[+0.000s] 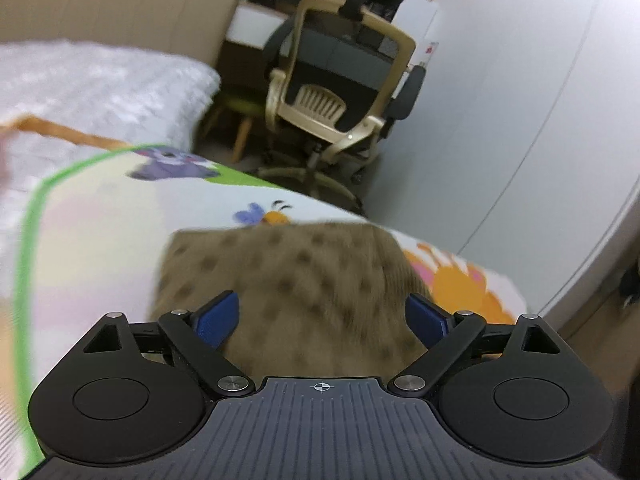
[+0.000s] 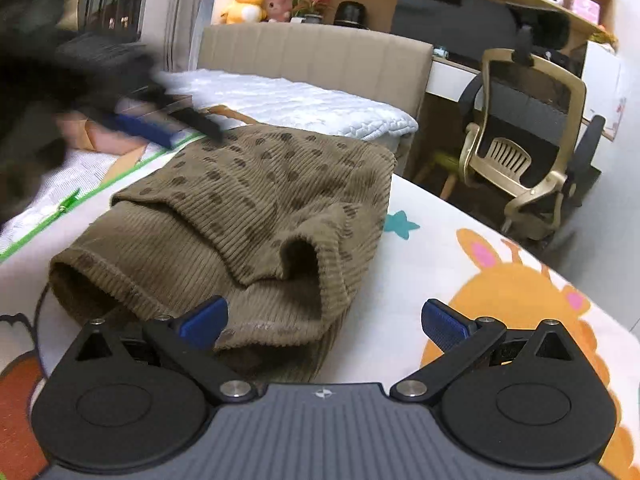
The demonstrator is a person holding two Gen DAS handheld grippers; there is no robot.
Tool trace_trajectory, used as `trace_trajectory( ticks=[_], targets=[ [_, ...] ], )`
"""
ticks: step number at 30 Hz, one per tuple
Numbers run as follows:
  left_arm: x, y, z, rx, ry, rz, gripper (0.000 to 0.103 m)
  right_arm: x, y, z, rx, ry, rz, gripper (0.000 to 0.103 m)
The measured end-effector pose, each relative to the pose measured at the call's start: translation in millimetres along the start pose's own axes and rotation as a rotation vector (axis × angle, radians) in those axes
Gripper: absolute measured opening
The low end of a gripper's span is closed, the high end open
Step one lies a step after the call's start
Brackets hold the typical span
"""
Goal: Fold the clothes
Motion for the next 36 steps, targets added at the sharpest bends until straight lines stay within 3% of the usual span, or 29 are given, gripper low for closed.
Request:
trace_trajectory(
  ticks=[10,17,24,30,36],
  targets=[
    [12,149,-143,0.017,-0.174,0.075,0.098,-19,45,-85,0.031,-0.025,0.026,0.103],
    [50,231,-177,0.001,-0.237,0.139,0.103,-24,91,-143,-0.021,0.044,0.098,0.103],
    [59,241,-149,0.015,-0.273,0.134,0.103,-18,109,-139,-0.124,0.18,0.087,0.103],
    [56,241,-134,0.044,-0.346,0.108,0.103,-13,107,-127,-0.118,0.106,0.119,0.103],
    [56,242,-133,0.047,-0.356,0.126,0.103,-6,112,-124,-0.124,0.045,0.198,0.103]
  ],
)
Point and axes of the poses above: each gripper's, at about its wrist camera, not at the fingertips, and z roughly the way its jaws point, x to its right, y to its underside, the point moved 5 cm from there along z, roughly the way its jaws point, and after that the axes turned 13 degrees about -z, right-handed, at the moved point
